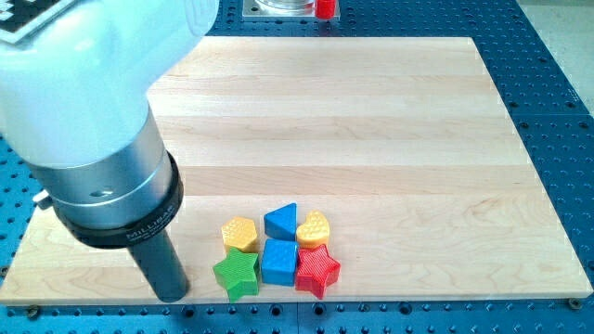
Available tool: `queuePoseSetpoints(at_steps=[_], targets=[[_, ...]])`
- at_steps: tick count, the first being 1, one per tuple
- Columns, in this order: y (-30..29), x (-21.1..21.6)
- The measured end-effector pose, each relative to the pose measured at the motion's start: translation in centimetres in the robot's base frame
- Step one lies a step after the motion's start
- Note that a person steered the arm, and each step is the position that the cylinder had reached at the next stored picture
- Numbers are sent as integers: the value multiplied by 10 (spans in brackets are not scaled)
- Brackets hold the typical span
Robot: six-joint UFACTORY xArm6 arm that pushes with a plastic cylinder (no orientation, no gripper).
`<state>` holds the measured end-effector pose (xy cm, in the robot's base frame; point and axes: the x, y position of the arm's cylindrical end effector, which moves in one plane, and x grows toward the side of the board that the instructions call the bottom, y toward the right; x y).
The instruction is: Move the green star into the blue cube
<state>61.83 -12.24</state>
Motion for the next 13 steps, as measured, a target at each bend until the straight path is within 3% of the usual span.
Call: queuePoseSetpoints(at_steps=[4, 7, 11, 13], targets=[[84, 1], [115, -3], [165, -44], [243, -107]])
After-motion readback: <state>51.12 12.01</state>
